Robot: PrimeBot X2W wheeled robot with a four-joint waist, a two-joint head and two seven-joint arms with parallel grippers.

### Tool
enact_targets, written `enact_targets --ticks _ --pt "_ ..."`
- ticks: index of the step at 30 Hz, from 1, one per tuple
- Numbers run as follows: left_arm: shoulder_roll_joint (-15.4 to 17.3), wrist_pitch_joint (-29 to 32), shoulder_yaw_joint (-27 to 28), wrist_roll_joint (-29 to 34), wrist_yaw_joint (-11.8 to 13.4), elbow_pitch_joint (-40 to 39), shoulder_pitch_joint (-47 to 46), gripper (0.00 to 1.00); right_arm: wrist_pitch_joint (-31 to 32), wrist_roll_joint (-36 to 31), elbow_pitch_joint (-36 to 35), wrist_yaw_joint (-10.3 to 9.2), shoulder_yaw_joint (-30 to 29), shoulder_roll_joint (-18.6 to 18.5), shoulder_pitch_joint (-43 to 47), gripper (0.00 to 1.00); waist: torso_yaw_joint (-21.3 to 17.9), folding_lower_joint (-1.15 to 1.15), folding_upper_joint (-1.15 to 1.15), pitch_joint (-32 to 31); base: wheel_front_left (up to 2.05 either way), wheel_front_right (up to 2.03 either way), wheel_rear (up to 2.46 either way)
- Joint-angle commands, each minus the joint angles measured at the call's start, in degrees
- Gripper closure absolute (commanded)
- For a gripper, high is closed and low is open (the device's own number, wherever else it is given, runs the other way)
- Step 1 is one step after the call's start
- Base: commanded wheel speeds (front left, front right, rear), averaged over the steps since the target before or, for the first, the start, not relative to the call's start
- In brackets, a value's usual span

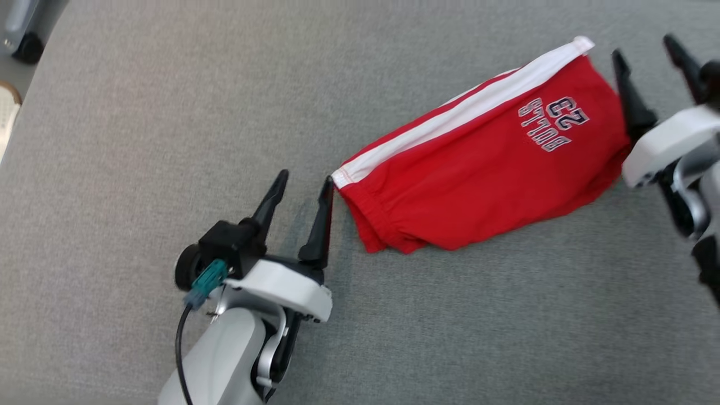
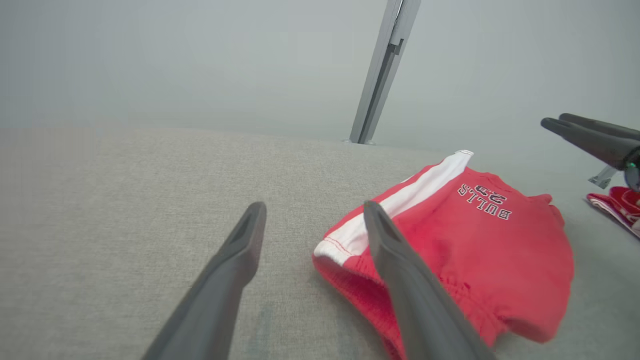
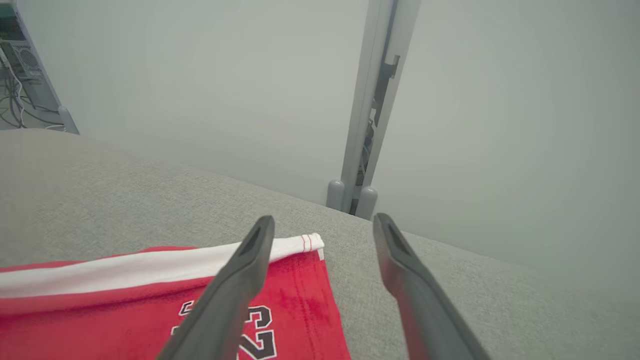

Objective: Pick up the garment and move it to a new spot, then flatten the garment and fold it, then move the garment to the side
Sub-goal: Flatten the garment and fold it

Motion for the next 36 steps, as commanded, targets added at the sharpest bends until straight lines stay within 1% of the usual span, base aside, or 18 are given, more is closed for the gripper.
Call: enact_targets --ticks 1,2,3,9,12,17,20,24,30,32,33,36 --pt "0.6 -0.3 1.4 2.2 1.0 -1.7 2.0 0.00 -0.2 -1.3 -1.7 0.00 -1.5 1.2 3.5 0.00 -2.1 0.00 0.00 -3.2 0.00 0.00 0.00" --pt "0.8 -0.3 1.8 3.5 1.5 -2.5 3.2 0.00 -0.2 -1.9 -2.6 0.00 -2.3 1.8 5.2 0.00 -2.4 0.00 0.00 -4.1 0.00 0.00 0.00" --pt "0.8 -0.3 1.8 3.5 1.5 -2.5 3.2 0.00 -0.2 -1.9 -2.6 0.00 -2.3 1.8 5.2 0.00 -2.4 0.00 0.00 -4.1 0.00 0.00 0.00" --pt "0.6 -0.3 4.8 9.7 3.1 -7.0 9.9 0.00 -0.2 -3.8 -5.8 0.00 -6.6 5.7 13.7 0.00 -3.7 0.00 0.00 -9.0 0.00 0.00 0.00" --pt "0.3 -0.3 5.7 12.8 4.1 -8.9 12.9 0.00 -0.2 -3.3 -6.2 0.00 -8.8 7.2 16.9 0.00 -3.7 0.00 0.00 -11.2 0.00 0.00 0.00" --pt "-0.7 -0.2 6.8 15.4 5.4 -11.2 16.9 0.00 -0.2 -1.5 -5.3 0.00 -12.1 8.7 20.9 0.00 -2.7 0.00 0.00 -13.4 0.00 0.00 0.00" --pt "-1.3 -0.2 6.5 17.6 5.8 -12.1 18.4 0.00 -0.2 0.6 -2.9 0.01 -14.3 9.3 22.1 0.00 -1.4 0.00 0.00 -13.8 0.00 0.00 0.00" --pt "-1.7 -0.2 5.9 19.4 5.7 -12.4 18.7 0.00 -0.2 3.7 2.5 0.01 -15.7 9.3 20.1 0.00 0.1 0.00 0.00 -12.9 0.00 0.00 0.00" --pt "-2.0 -0.2 4.8 21.2 4.9 -12.8 17.3 0.00 1.4 7.4 11.8 0.01 -16.7 7.7 14.2 0.00 2.5 0.00 0.00 -10.1 0.00 0.00 0.00" --pt "-2.2 -0.2 4.4 21.5 4.8 -12.6 17.0 0.00 2.0 7.4 15.3 0.01 -17.3 7.3 11.7 0.00 3.3 0.00 0.00 -9.2 0.00 0.00 0.00" --pt "-2.3 -0.2 3.9 21.7 4.6 -12.4 16.4 0.00 3.0 7.8 18.7 0.01 -18.1 7.3 9.2 0.00 4.0 0.00 0.00 -8.4 0.00 0.00 0.00" --pt "-2.4 -0.2 3.2 22.1 4.4 -12.2 15.9 0.00 3.8 7.3 23.1 0.01 -18.9 7.2 6.0 0.00 5.0 0.00 0.00 -7.6 0.00 0.00 0.00"
